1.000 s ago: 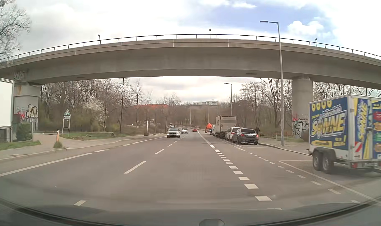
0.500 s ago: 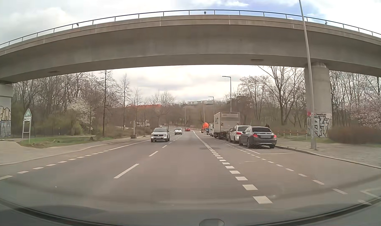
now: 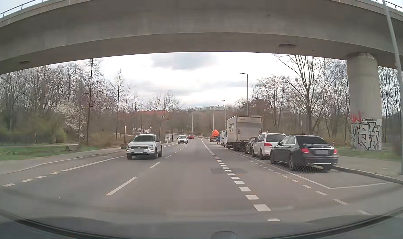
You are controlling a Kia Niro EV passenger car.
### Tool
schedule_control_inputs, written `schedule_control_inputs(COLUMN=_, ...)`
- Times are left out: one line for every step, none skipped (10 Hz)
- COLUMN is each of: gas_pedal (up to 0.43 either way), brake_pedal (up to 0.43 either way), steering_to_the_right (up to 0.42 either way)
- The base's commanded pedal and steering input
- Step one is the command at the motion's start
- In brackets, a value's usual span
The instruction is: Follow the waypoints while adhering to traffic rules and regulations
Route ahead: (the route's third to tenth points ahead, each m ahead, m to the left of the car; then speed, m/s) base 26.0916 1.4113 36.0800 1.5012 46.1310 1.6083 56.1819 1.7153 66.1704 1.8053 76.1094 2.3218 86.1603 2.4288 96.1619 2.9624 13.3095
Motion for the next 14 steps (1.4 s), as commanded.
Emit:
schedule_control_inputs(gas_pedal=0.020, brake_pedal=0.000, steering_to_the_right=-0.004)
schedule_control_inputs(gas_pedal=0.020, brake_pedal=0.000, steering_to_the_right=-0.005)
schedule_control_inputs(gas_pedal=0.020, brake_pedal=0.000, steering_to_the_right=-0.005)
schedule_control_inputs(gas_pedal=0.020, brake_pedal=0.000, steering_to_the_right=-0.005)
schedule_control_inputs(gas_pedal=0.020, brake_pedal=0.000, steering_to_the_right=-0.005)
schedule_control_inputs(gas_pedal=0.020, brake_pedal=0.000, steering_to_the_right=-0.005)
schedule_control_inputs(gas_pedal=0.000, brake_pedal=0.000, steering_to_the_right=-0.004)
schedule_control_inputs(gas_pedal=0.000, brake_pedal=0.000, steering_to_the_right=-0.004)
schedule_control_inputs(gas_pedal=0.000, brake_pedal=0.000, steering_to_the_right=-0.004)
schedule_control_inputs(gas_pedal=0.000, brake_pedal=0.000, steering_to_the_right=-0.004)
schedule_control_inputs(gas_pedal=0.000, brake_pedal=0.000, steering_to_the_right=-0.004)
schedule_control_inputs(gas_pedal=0.000, brake_pedal=0.000, steering_to_the_right=-0.004)
schedule_control_inputs(gas_pedal=0.000, brake_pedal=0.000, steering_to_the_right=-0.004)
schedule_control_inputs(gas_pedal=0.000, brake_pedal=0.000, steering_to_the_right=-0.004)
